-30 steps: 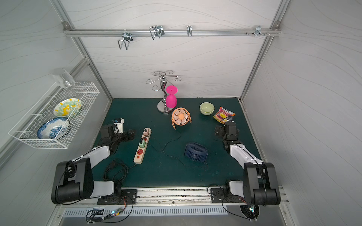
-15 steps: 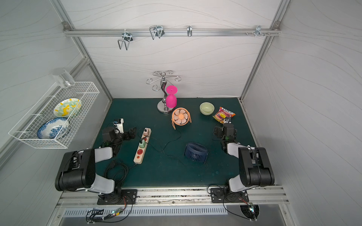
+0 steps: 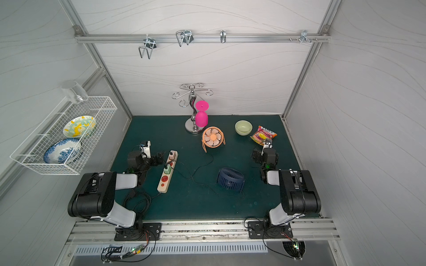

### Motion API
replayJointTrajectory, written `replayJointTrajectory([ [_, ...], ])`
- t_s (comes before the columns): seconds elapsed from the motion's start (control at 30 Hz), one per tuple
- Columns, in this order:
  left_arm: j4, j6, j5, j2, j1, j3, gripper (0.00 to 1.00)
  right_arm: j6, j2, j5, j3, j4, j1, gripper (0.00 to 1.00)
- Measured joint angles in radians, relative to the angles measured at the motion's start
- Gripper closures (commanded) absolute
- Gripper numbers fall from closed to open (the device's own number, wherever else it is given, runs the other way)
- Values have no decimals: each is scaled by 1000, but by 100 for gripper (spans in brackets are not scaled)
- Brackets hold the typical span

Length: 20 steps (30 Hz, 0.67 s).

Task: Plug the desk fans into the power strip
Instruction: Reset both arms

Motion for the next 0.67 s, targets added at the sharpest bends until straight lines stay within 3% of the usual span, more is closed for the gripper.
replayJointTrajectory([
  [0.67, 15, 0, -21, 0, -2, 0, 0, 5, 5, -11, -9, 51, -8, 1],
])
